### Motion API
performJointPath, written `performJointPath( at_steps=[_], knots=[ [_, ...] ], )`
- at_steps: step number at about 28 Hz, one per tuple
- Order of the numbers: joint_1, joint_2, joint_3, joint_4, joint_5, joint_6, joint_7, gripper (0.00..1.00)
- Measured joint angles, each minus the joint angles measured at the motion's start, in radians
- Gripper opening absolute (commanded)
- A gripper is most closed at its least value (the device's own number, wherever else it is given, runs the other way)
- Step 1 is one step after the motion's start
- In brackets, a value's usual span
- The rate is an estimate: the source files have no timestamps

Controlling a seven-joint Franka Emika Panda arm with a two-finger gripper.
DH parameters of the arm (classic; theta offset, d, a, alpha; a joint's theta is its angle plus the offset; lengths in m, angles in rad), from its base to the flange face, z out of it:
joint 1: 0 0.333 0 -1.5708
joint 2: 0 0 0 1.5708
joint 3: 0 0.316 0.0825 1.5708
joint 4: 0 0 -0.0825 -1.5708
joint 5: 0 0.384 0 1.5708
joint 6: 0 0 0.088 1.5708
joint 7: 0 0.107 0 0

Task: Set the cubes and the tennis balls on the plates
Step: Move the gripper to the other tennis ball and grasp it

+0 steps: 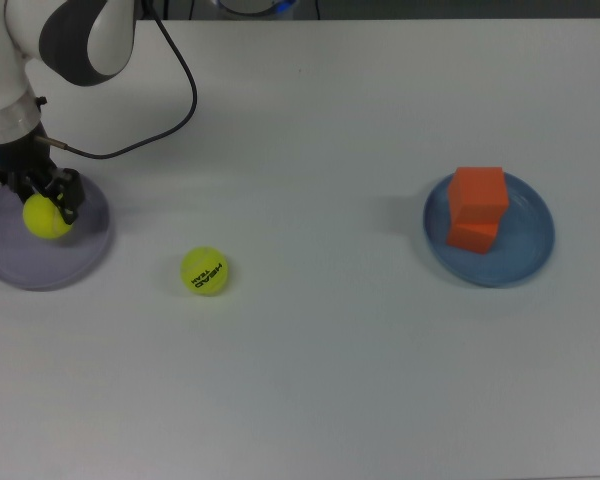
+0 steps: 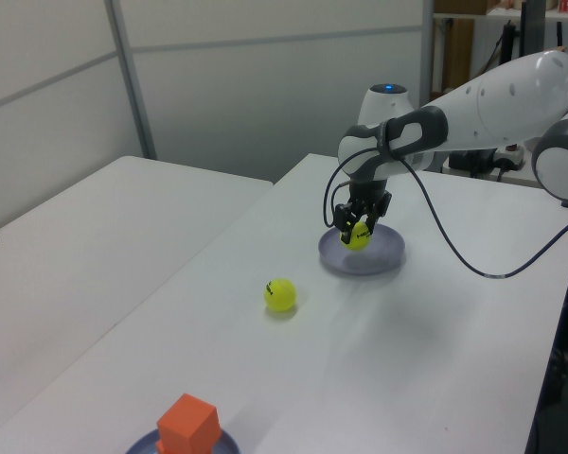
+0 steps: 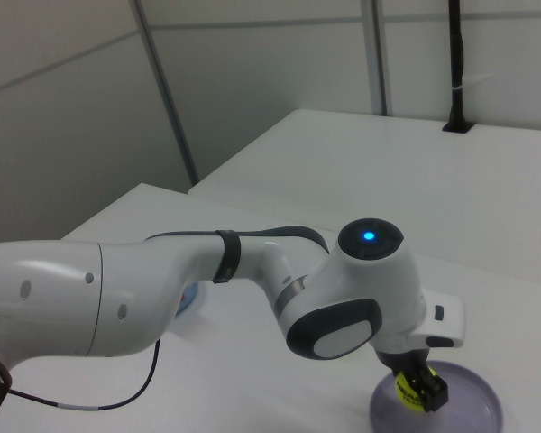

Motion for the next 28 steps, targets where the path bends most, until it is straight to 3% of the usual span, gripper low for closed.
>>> performJointPath(
  at_steps=[15,20,28],
  knots=[
    [0.018,-0.02,0.021,0.077,0.039,-0.058,-0.001,1.0],
    [0.031,-0.033,0.089,0.11,0.066,-0.102,0.004,1.0],
    [0.05,-0.017,0.178,0.111,0.066,-0.102,0.032,1.0]
  ],
)
